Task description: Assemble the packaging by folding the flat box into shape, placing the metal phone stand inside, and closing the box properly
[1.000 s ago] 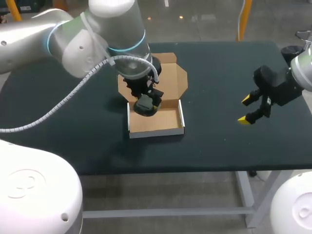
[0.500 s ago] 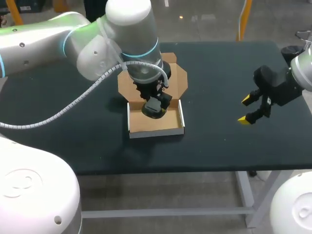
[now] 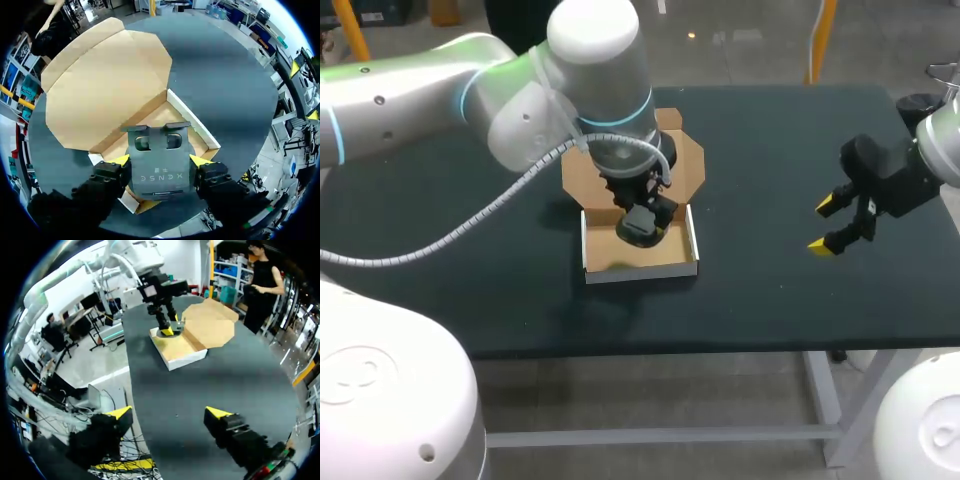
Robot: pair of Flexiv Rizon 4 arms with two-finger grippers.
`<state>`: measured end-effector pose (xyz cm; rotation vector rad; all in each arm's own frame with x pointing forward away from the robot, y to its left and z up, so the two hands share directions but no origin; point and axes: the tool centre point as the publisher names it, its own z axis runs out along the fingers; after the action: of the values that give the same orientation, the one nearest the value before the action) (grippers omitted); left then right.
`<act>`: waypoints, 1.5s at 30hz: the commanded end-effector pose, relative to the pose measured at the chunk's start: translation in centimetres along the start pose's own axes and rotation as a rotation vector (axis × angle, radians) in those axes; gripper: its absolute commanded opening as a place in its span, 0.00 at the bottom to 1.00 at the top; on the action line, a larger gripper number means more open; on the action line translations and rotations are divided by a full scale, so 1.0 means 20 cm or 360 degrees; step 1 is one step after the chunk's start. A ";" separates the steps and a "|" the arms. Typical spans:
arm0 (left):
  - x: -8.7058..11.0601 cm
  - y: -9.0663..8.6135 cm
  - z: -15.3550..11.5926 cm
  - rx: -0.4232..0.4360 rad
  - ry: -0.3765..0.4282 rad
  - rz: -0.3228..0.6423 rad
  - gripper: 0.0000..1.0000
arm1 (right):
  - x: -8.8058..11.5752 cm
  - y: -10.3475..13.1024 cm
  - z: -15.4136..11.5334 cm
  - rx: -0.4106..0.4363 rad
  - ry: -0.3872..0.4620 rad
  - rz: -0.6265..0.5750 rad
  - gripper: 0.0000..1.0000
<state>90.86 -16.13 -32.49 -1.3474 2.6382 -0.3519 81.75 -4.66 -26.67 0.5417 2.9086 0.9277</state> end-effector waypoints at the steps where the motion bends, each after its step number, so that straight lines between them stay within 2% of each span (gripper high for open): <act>1: 0.00 -0.01 0.02 -0.0009 -0.0002 0.0001 0.00 | 0.00 0.00 0.00 -0.0003 0.0004 -0.0001 1.00; 12: -0.03 -0.01 0.08 0.0022 -0.0012 0.0020 0.00 | 0.00 0.00 0.00 -0.0003 0.0004 -0.0001 1.00; 29: -0.11 -0.02 0.22 -0.0007 -0.0007 0.0012 0.00 | 0.00 0.00 0.00 -0.0003 0.0004 -0.0001 1.00; 45: -0.12 0.00 0.32 -0.0064 0.0039 0.0001 0.00 | 0.00 0.00 0.00 -0.0003 0.0004 -0.0001 1.00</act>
<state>93.48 -14.76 -38.21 -1.3612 2.6765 -0.3270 81.72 -4.68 -26.66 0.5413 2.9084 0.9274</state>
